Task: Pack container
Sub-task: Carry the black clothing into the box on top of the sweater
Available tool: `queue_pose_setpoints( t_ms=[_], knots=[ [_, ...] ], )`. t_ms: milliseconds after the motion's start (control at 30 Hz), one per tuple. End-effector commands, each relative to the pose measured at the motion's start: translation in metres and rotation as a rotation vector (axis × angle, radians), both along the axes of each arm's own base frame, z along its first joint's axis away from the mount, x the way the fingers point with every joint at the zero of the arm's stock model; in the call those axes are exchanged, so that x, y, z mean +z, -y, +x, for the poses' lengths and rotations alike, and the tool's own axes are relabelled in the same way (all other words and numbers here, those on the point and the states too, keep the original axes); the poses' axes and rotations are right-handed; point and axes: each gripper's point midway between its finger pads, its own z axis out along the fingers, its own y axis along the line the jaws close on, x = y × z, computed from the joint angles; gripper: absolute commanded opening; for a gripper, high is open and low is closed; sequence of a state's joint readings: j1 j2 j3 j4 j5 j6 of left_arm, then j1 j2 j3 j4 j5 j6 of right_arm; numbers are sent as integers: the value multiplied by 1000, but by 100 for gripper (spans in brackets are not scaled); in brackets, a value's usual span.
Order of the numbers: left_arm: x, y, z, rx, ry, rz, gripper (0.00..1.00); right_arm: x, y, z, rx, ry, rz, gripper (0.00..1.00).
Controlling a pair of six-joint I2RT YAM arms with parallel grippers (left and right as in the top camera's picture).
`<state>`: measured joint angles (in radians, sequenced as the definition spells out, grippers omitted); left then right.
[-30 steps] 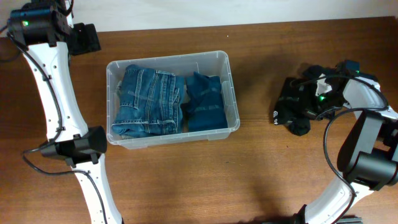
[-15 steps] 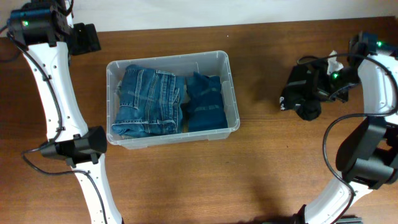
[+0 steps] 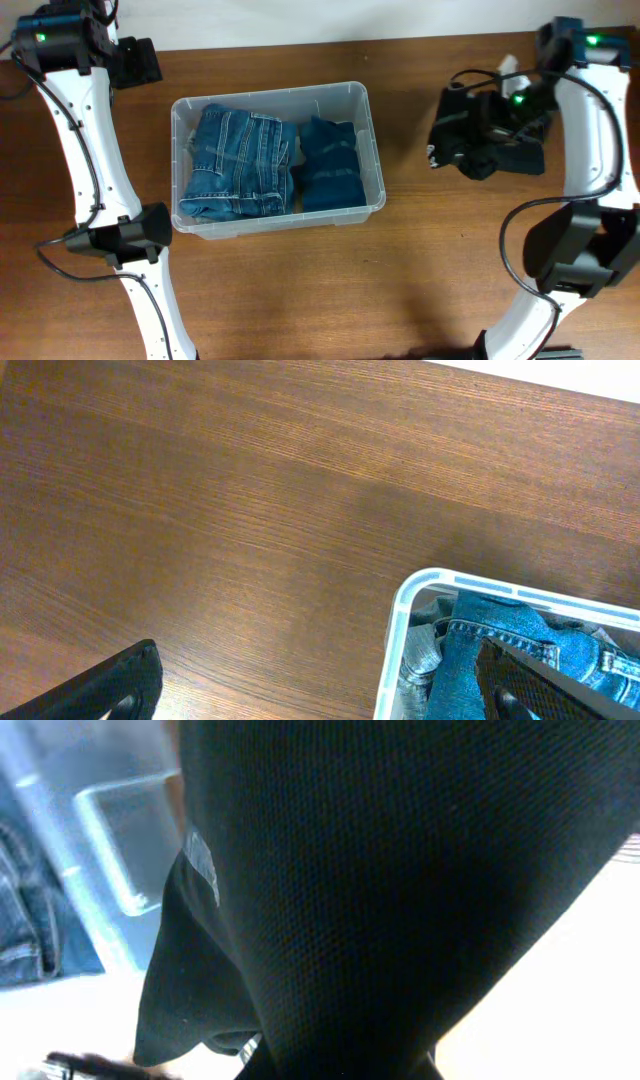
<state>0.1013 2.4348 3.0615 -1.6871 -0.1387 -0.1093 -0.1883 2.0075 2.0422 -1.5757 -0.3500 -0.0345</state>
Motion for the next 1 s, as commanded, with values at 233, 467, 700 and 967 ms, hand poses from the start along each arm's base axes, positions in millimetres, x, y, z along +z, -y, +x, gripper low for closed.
queue_pose_setpoints(
  t_ms=[233,467,700,967],
  knots=[
    [1,1,1,6,11,-6,99,67,-114,9,247,198,58,4],
    [1,1,1,6,11,-6,99,84,-184,13,300,298,15,4],
    [1,1,1,6,11,-6,99,28,-225,12,223,253,-152,4],
    [1,0,1,6,11,-6,99,-55,-225,-10,212,94,-183,41]
  ],
)
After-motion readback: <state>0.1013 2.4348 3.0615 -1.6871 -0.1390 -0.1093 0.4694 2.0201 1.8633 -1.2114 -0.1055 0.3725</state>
